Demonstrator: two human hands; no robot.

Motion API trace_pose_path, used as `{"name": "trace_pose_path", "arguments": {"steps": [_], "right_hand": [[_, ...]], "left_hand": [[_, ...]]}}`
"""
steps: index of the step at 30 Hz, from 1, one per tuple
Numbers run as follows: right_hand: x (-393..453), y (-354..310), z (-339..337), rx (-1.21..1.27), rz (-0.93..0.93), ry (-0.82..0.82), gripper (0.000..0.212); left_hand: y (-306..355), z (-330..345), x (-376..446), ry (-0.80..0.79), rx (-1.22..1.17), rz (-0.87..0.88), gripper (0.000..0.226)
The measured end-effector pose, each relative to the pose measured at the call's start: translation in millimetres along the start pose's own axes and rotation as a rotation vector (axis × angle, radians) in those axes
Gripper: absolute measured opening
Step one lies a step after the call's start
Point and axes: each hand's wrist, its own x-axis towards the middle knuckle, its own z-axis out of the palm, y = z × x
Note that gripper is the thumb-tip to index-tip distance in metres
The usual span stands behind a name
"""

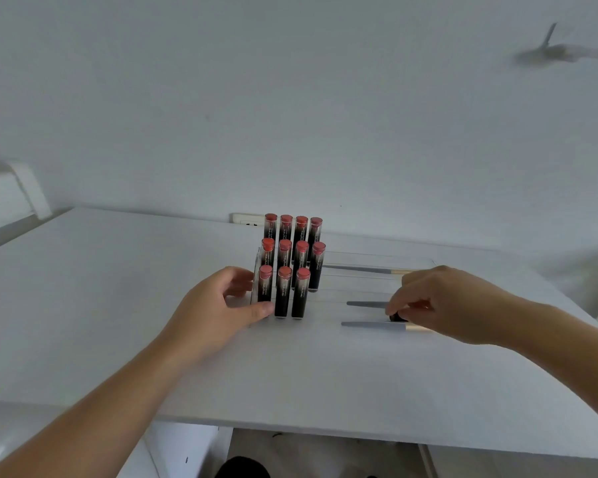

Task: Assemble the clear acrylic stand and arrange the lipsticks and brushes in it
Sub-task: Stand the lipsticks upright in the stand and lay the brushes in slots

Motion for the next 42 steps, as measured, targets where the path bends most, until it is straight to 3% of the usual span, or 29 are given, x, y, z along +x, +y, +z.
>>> {"name": "trace_pose_path", "arguments": {"steps": [4, 10, 18, 31, 38, 42], "right_hand": [[0.9, 3.0, -7.7, -0.265, -0.028, -0.182, 0.033], [3.1, -3.6, -14.4, -0.532, -0.161, -0.306, 0.043], [3.1, 8.8, -17.7, -0.573, -0.251, -0.197, 0.024], [-11.6, 11.7, -29.2, -0.226, -0.107, -0.079, 0.015], [-11.6, 4.5, -40.7, 0.355, 0.089, 0.076, 0.033], [-0.9, -10.4, -33.5, 0.459, 0.11, 0.124, 0.028]], "left_hand": [[5.1, -1.0, -1.8, -0.012, 0.006, 0.013, 0.066], [6.6, -1.4, -2.2, -0.015, 0.014, 0.026, 0.065], [2.0, -1.0, -1.3, -0.004, 0.028, 0.02, 0.047], [2.0, -1.1, -1.1, -0.004, 0.042, 0.026, 0.052], [3.4, -1.6, -2.0, -0.002, 0.032, 0.019, 0.04], [5.2, -1.7, -2.6, -0.006, 0.028, 0.018, 0.053]]}}
